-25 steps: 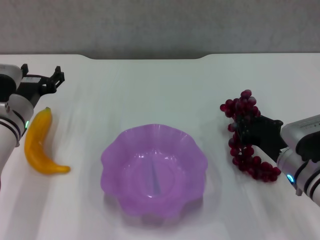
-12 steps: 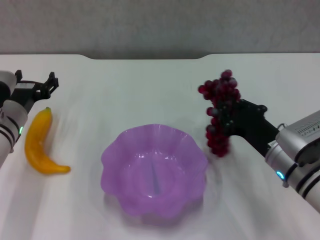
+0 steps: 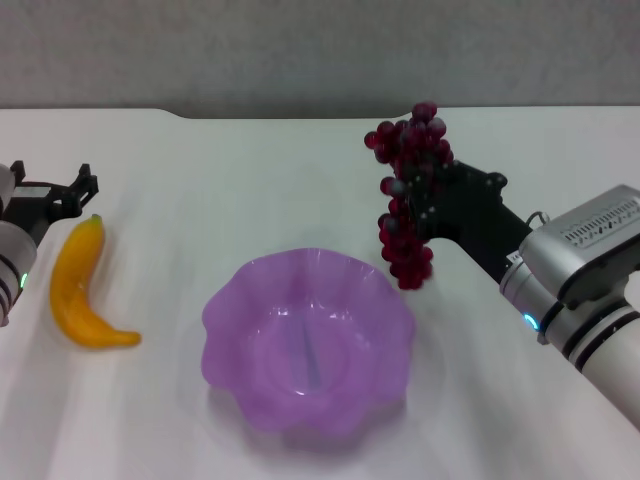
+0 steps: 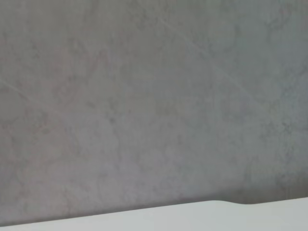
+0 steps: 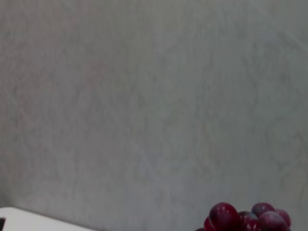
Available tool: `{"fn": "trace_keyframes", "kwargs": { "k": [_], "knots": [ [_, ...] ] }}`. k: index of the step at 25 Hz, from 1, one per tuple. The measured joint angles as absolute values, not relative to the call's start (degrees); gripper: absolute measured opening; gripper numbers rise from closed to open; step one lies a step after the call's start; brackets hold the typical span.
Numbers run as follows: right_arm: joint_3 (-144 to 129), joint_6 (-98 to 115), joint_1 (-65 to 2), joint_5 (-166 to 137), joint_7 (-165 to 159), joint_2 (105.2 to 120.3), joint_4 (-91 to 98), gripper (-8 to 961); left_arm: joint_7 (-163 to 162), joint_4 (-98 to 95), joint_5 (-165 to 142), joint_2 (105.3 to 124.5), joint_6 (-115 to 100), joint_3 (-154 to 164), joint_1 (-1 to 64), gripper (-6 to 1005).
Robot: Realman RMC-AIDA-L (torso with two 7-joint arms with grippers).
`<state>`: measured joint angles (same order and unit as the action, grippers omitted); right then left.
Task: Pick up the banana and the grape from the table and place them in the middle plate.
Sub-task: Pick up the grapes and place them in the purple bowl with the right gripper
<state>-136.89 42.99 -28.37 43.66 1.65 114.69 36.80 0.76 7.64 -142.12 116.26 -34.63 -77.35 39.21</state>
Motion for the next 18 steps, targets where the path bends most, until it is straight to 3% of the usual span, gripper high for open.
{"fn": "trace_keyframes", "kwargs": {
  "k": [8,18],
  "knots": [
    [-123.12,29.22,-19.91,36.29,15.32,114.81,54.74,192,0.79,7.92,-142.12,116.26,-34.63,-77.34,39.29,896],
    [-125.83,24.32,-20.5,35.7,16.08,114.96,61.65,188,0.79,8.08,-142.12,116.28,-34.63,-77.34,39.65,896]
  ]
}}
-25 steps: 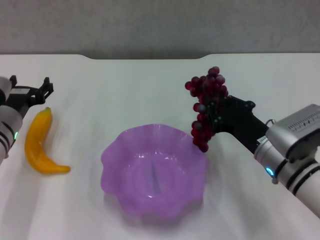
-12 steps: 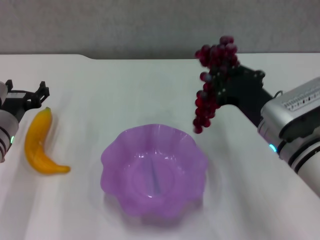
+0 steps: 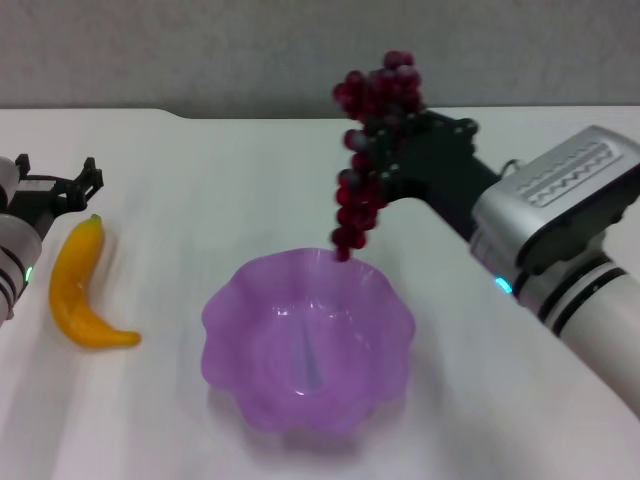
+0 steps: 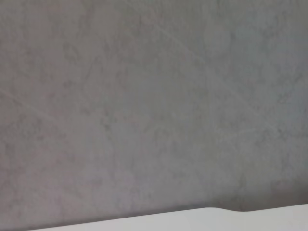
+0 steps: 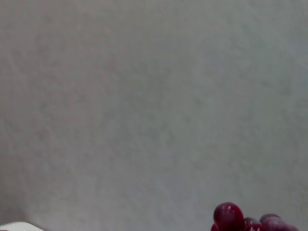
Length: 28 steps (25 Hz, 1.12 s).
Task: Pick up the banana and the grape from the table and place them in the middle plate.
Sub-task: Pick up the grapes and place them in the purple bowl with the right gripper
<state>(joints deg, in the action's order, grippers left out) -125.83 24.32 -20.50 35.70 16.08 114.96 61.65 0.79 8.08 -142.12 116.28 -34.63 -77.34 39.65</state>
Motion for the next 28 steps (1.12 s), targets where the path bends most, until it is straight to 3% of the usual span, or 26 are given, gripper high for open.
{"fn": "trace_keyframes", "kwargs": {
  "k": [28],
  "knots": [
    [-138.1,15.18,-24.23,36.3,6.97,115.23,57.27,170,0.78,7.98,-142.12,116.28,-34.63,-77.35,40.18,896]
  ]
}}
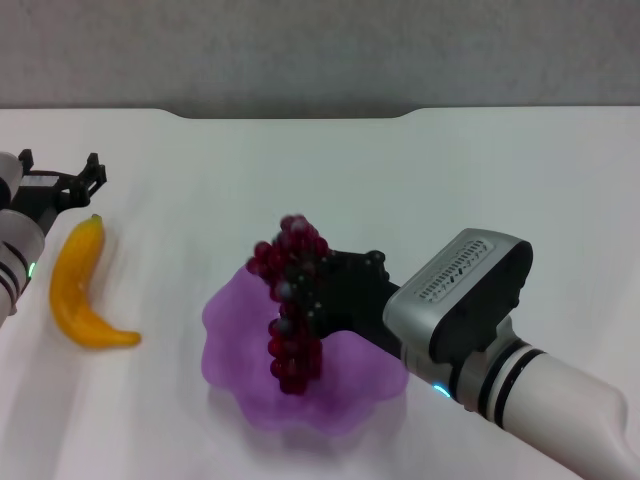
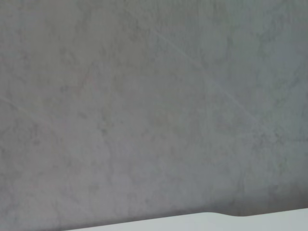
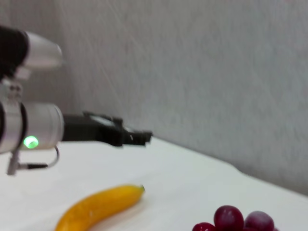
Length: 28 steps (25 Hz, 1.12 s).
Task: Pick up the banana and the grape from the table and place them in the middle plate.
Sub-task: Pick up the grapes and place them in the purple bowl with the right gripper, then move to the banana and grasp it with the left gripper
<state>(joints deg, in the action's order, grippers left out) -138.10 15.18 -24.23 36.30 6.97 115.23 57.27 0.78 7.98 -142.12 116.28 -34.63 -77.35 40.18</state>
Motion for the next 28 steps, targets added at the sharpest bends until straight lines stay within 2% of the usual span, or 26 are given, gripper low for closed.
{"fn": "trace_keyframes", "kwargs": {
  "k": [9,15,26,28],
  "knots": [
    [-138.35,11.97,-28.96,36.3,-3.29,115.16,49.99,162,0.79,8.08,-142.12,116.28,-34.63,-77.35,40.31,896],
    [-137.93,12.52,-29.48,36.3,-4.03,115.26,48.16,153,0.79,8.09,-142.12,116.28,-34.63,-77.34,40.42,895],
    [-137.06,19.18,-29.08,36.21,-3.68,115.22,45.97,351,0.79,8.09,-142.12,116.28,-34.63,-77.35,40.51,896],
    [-137.06,21.65,-29.4,36.24,-3.97,115.22,44.63,594,0.79,8.09,-142.12,116.29,-34.63,-77.35,40.62,896]
  ]
}}
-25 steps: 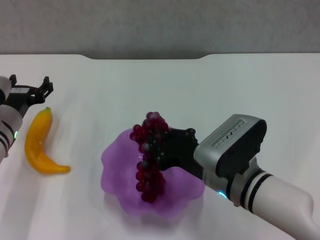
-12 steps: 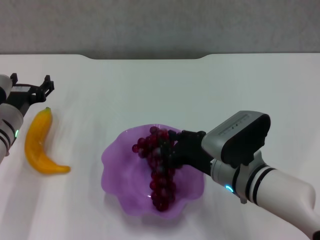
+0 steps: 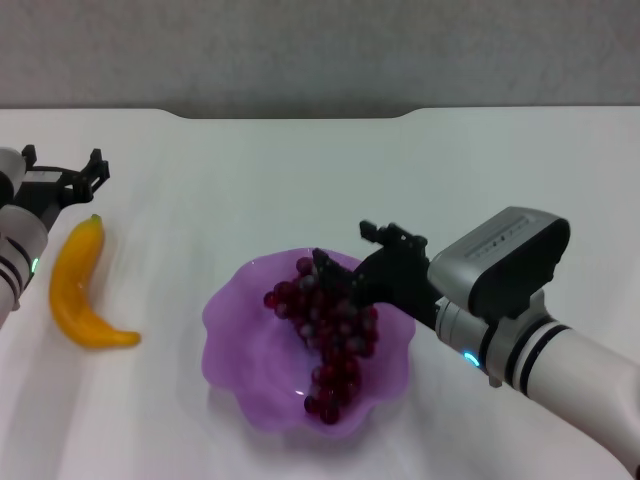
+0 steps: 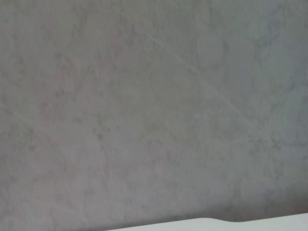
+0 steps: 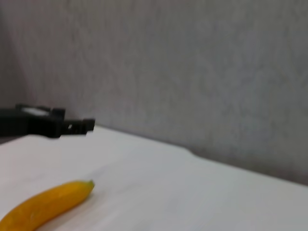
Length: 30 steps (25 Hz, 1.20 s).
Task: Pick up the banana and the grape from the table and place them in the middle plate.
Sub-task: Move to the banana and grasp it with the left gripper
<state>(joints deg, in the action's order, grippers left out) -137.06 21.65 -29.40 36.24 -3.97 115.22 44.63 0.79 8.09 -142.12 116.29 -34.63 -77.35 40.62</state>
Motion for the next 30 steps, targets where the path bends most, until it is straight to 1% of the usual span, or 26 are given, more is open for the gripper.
{"fn": "trace_keyframes", "kwargs": {
  "k": [6,11,20,27,30],
  "knots": [
    [-136.93,27.33,-31.05,36.21,-4.85,115.08,41.59,833,0.79,7.99,-142.12,116.37,-34.62,-77.34,40.78,895],
    [-136.48,38.01,-29.98,36.5,-4.82,115.15,38.75,877,0.79,7.83,-142.12,116.35,-34.63,-77.35,40.63,895],
    [-127.65,49.63,-29.6,36.9,-5.1,115.23,30.03,881,0.79,7.89,-142.12,116.31,-34.63,-77.34,40.72,894],
    [-121.62,64.7,-26.26,43.26,-5.76,115.38,23.9,876,0.73,8.14,-142.12,116.32,-34.72,-77.34,40.82,894],
    [-121.51,65.48,-26.34,45.37,-6.23,115.4,22.53,876,0.67,8.12,-142.12,116.3,-34.71,-77.37,40.79,894]
  ]
}}
